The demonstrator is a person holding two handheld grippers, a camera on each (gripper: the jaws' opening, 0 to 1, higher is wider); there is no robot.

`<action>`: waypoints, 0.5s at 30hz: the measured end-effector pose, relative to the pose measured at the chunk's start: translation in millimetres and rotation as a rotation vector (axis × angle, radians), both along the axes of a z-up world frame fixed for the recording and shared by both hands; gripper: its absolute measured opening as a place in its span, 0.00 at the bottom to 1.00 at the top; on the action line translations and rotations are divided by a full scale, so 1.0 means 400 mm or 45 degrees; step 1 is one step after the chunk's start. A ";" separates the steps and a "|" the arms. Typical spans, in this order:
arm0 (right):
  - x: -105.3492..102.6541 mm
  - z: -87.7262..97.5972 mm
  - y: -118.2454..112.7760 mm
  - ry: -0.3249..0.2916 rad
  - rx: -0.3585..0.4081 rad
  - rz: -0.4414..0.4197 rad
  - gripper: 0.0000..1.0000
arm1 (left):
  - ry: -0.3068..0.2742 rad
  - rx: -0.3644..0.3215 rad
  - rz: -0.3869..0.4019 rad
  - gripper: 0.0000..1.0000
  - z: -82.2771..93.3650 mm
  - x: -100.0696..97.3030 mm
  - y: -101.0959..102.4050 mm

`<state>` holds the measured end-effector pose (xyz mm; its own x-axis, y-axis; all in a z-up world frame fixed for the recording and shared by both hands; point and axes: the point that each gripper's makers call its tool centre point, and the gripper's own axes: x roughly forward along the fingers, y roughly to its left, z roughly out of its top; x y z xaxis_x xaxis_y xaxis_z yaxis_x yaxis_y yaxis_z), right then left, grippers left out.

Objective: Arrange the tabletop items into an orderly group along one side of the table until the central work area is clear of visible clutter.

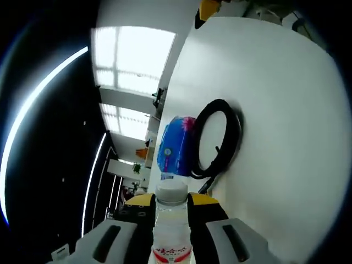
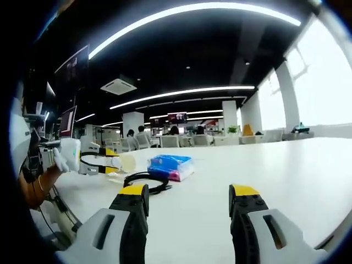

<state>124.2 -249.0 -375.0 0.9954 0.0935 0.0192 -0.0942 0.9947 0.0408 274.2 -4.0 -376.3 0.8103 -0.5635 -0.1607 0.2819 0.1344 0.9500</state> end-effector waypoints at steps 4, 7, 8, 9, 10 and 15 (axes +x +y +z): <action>0.000 0.001 0.002 0.000 -0.002 0.004 0.56 | 0.008 -0.056 -0.002 0.21 0.026 0.004 0.013; 0.001 0.000 0.004 0.004 -0.007 0.007 0.56 | 0.013 -0.081 -0.004 0.21 0.041 0.008 0.019; 0.002 0.001 0.004 0.002 -0.006 0.007 0.56 | 0.023 -0.105 -0.005 0.21 0.049 0.009 0.024; 0.001 0.003 0.004 -0.001 -0.005 0.007 0.56 | 0.034 -0.118 -0.015 0.21 0.053 0.010 0.026; 0.001 0.004 0.004 -0.002 -0.005 0.006 0.56 | 0.055 -0.152 -0.017 0.21 0.057 0.011 0.029; 0.005 0.004 0.006 0.000 -0.010 0.005 0.56 | 0.065 -0.244 -0.017 0.21 0.092 0.024 0.053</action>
